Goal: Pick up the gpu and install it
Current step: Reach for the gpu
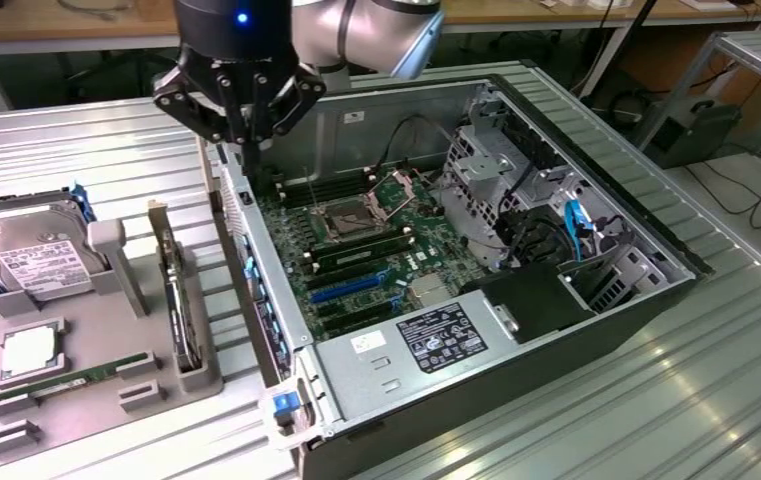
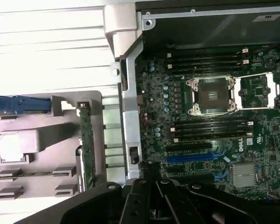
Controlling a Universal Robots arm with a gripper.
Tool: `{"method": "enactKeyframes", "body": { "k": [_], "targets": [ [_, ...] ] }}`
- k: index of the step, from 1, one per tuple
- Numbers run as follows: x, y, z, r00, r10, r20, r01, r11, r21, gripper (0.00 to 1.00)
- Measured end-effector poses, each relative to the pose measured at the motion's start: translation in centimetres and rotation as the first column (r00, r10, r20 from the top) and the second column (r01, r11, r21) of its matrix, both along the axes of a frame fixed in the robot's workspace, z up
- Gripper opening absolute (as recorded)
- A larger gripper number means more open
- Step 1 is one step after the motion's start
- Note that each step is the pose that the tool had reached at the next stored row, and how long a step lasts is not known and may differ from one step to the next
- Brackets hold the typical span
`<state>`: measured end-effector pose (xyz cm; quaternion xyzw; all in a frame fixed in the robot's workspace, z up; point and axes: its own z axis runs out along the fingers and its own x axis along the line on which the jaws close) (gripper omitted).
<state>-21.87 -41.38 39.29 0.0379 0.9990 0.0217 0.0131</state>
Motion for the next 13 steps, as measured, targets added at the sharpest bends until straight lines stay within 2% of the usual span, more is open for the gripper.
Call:
{"method": "enactKeyframes", "body": {
  "k": [6, 9, 13],
  "targets": [
    [-2.9, -0.53, -0.30, 1.0000, 0.000, -0.0001, 0.000, 1.0000, 0.0000, 0.11],
    [-4.9, -0.99, -0.69, 1.0000, 0.000, -0.0002, 0.000, 1.0000, -0.0002, 0.11],
    [-6.4, -1.40, -1.13, 1.0000, 0.000, -0.0002, 0.000, 1.0000, -0.0002, 0.11]
  ]
}}
